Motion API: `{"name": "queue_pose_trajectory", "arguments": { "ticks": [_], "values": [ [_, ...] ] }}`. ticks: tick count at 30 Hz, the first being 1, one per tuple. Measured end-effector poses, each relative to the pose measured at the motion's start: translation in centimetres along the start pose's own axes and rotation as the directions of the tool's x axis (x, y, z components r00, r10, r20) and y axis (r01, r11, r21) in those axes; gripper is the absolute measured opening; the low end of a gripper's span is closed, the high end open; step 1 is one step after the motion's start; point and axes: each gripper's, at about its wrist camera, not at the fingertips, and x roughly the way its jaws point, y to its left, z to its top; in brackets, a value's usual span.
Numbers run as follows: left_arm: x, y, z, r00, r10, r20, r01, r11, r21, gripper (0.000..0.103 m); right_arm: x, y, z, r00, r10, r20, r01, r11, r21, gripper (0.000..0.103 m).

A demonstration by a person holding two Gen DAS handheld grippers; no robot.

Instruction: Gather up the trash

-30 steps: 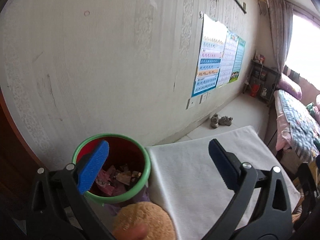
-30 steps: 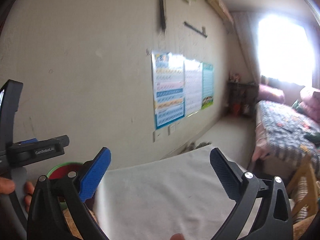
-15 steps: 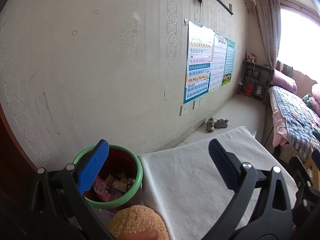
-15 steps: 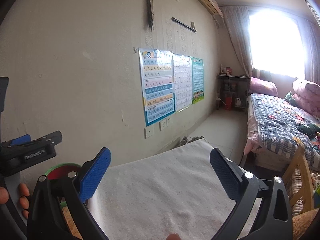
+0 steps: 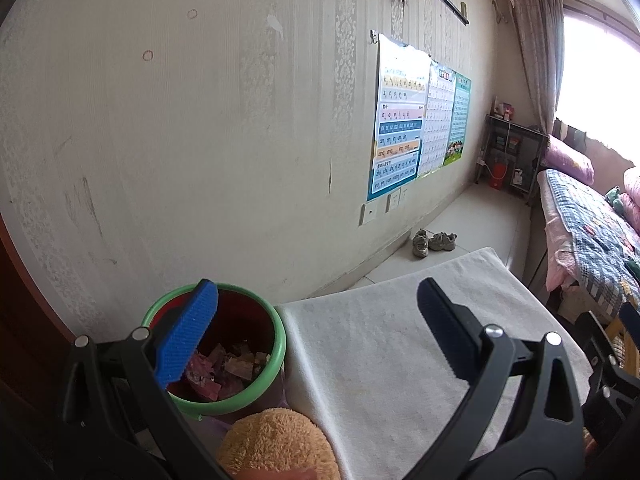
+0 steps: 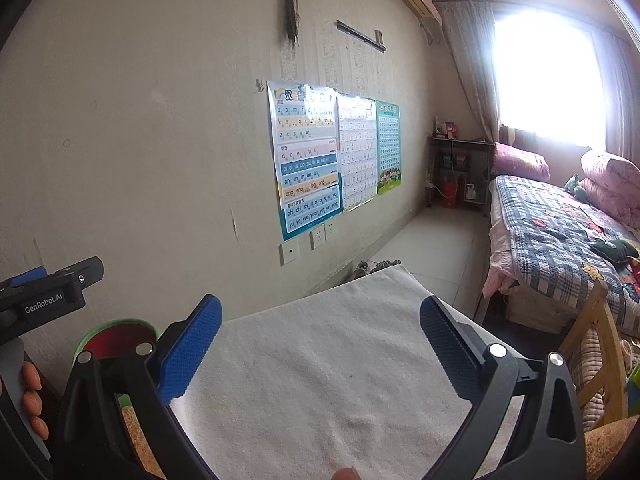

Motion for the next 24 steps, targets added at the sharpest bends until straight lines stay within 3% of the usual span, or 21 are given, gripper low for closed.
{"name": "queue_pose_trajectory", "arguments": {
  "ticks": [24],
  "values": [
    [0.35, 0.54, -0.22, 1.000, -0.006, -0.026, 0.006, 1.000, -0.007, 0.098, 0.16, 0.49, -0.12, 1.000, 0.008, -0.022, -0.008, 1.000, -0.017, 0.096]
  ]
}}
